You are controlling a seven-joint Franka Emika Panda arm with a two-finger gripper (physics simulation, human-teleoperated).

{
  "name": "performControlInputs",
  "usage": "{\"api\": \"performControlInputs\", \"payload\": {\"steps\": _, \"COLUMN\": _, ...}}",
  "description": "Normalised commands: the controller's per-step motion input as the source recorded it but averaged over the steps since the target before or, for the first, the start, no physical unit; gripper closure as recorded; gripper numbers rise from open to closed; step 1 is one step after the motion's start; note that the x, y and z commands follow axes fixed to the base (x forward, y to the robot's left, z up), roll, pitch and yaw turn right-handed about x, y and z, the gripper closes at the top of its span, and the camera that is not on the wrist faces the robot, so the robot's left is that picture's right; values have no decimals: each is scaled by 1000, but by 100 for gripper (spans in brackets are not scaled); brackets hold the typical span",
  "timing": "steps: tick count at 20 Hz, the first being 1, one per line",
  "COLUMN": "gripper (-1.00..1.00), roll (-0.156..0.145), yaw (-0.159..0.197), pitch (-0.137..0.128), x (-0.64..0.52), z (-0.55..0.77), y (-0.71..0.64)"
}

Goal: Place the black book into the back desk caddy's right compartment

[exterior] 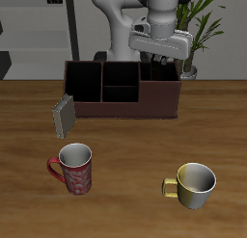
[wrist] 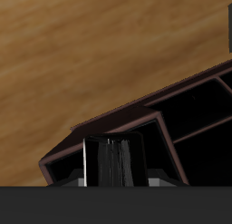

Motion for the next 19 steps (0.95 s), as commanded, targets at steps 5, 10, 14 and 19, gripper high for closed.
{"api": "performControlInputs", "payload": {"steps": 5, "gripper": -100, "roll": 56, "yaw": -6, "pitch": 0, "x": -58, "z": 9, "y": 55}}
{"api": "performControlInputs", "payload": {"steps": 10, "gripper": -100, "roll": 10, "yaw": -2, "pitch": -5, "x": -8, "z": 62, "y": 29}}
{"api": "performControlInputs", "payload": {"steps": 14, "gripper": -100, "roll": -26, "yaw": 3, "pitch": -5, "x": -10, "z": 60, "y": -69}}
{"api": "performControlInputs", "payload": {"steps": 19, "gripper": -100, "roll": -22, "yaw": 20, "pitch": -24, "x": -3, "z": 126, "y": -34}}
